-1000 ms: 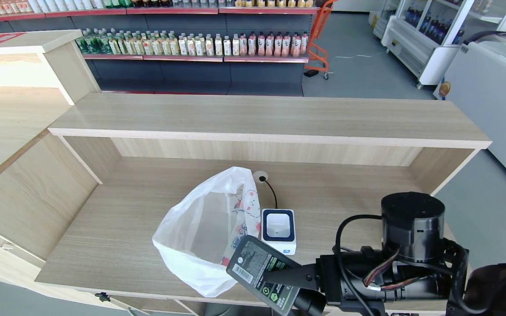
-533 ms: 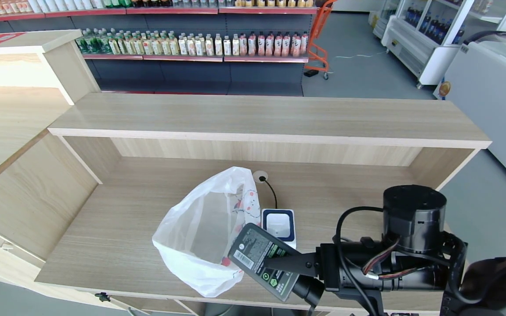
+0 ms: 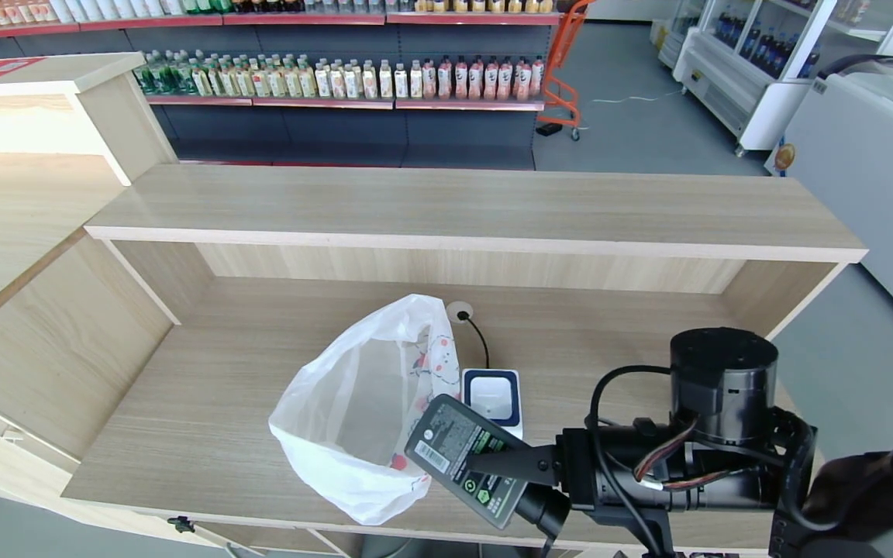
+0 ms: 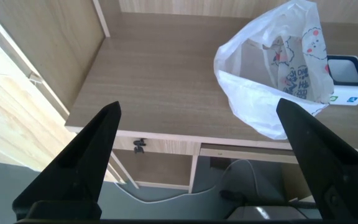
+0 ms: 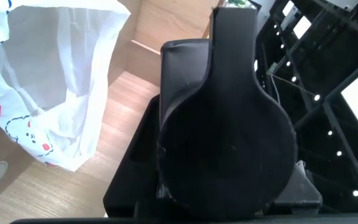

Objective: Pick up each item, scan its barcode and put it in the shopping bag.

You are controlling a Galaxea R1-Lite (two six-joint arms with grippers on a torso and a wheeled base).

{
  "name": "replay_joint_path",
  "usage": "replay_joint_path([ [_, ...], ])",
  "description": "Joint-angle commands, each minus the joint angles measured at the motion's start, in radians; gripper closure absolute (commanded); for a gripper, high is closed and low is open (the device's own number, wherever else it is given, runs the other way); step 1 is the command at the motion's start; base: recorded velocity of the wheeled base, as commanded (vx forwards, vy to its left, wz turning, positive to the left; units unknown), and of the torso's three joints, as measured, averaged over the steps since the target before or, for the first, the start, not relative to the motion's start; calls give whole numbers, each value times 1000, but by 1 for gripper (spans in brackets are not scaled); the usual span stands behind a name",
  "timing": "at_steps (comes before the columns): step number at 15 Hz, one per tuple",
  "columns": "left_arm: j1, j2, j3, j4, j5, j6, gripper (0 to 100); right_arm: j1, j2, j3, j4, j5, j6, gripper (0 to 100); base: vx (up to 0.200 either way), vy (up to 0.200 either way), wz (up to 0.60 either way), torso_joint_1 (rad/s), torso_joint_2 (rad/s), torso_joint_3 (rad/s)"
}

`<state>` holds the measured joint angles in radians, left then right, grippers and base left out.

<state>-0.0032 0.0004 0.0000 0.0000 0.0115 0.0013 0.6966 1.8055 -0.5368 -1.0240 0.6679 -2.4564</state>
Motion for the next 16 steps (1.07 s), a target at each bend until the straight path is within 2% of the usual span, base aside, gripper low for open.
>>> replay_joint_path([
  [1, 0, 0, 0, 0, 1, 0, 0, 0, 12, -8, -1, 1, 2, 100, 0, 0, 0, 0, 0, 0],
  [4, 0, 0, 0, 0, 1, 0, 0, 0, 9, -28, 1, 6, 51, 100, 0, 0, 0, 0, 0, 0],
  [5, 0, 0, 0, 0, 1, 0, 0, -2, -37, -26, 4, -2, 180, 100, 0, 0, 0, 0, 0, 0],
  [6, 0, 0, 0, 0, 1, 0, 0, -2, -117, 5, 10, -40, 405, 100, 0, 0, 0, 0, 0, 0],
  [7, 0, 0, 0, 0, 1, 0, 0, -2, -233, 74, 4, -125, 682, 100, 0, 0, 0, 0, 0, 0],
  [8, 0, 0, 0, 0, 1, 0, 0, -2, -233, 74, 4, -125, 682, 100, 0, 0, 0, 0, 0, 0],
  [9, 0, 0, 0, 0, 1, 0, 0, -94, -462, 123, 67, -329, 1034, 100, 0, 0, 0, 0, 0, 0],
  [10, 0, 0, 0, 0, 1, 0, 0, -174, -540, 107, 188, -358, 1254, 100, 0, 0, 0, 0, 0, 0],
  [11, 0, 0, 0, 0, 1, 0, 0, -229, -594, 101, 277, -393, 1392, 100, 0, 0, 0, 0, 0, 0],
  [12, 0, 0, 0, 0, 1, 0, 0, -344, -667, 104, 404, -444, 1642, 100, 0, 0, 0, 0, 0, 0],
  [13, 0, 0, 0, 0, 1, 0, 0, -419, -696, 106, 507, -458, 1904, 100, 0, 0, 0, 0, 0, 0],
  [14, 0, 0, 0, 0, 1, 0, 0, -456, -698, 90, 585, -456, 2120, 100, 0, 0, 0, 0, 0, 0],
  [16, 0, 0, 0, 0, 1, 0, 0, -468, -654, 47, 726, -455, 2482, 100, 0, 0, 0, 0, 0, 0],
])
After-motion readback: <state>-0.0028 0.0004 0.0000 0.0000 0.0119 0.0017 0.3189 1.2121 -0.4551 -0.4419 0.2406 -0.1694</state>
